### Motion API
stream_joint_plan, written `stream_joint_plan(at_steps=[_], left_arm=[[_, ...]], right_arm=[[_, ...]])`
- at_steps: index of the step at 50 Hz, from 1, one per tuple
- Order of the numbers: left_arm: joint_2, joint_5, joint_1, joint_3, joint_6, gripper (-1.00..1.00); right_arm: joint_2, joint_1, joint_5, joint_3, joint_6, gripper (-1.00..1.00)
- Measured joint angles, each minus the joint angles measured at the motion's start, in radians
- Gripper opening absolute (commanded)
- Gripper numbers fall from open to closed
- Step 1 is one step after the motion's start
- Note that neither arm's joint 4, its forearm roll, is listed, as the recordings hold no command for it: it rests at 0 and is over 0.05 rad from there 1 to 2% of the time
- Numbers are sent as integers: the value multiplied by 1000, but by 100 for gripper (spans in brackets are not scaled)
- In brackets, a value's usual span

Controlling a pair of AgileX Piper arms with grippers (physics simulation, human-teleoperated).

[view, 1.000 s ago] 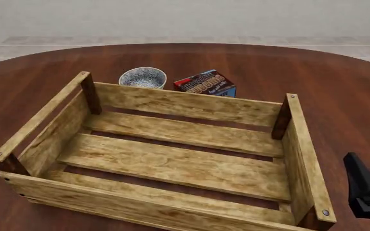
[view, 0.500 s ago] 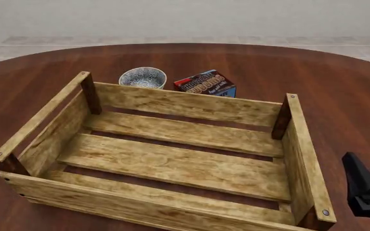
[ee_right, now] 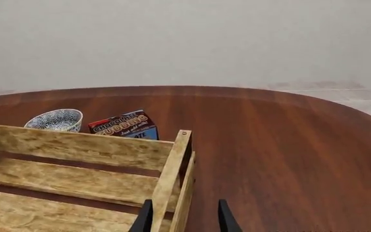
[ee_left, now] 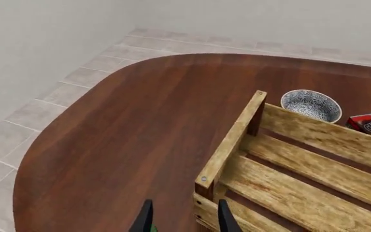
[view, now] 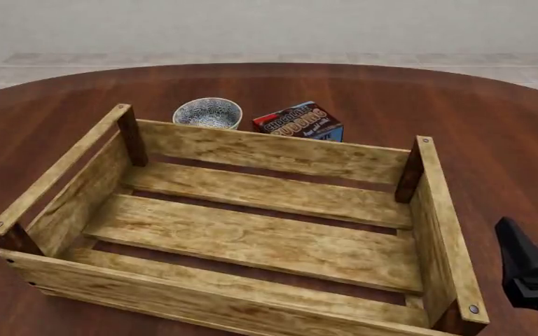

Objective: Pick up the salad dressing and put it in the tray.

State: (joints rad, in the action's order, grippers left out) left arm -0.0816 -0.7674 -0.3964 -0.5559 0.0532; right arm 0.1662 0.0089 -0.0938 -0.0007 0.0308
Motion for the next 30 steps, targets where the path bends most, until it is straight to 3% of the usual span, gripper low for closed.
stream_joint_plan(at_steps=[30], left_arm=[[33,-28,-129,58,6,100]], right_arm=[[39,-6,-22,0,0,100]])
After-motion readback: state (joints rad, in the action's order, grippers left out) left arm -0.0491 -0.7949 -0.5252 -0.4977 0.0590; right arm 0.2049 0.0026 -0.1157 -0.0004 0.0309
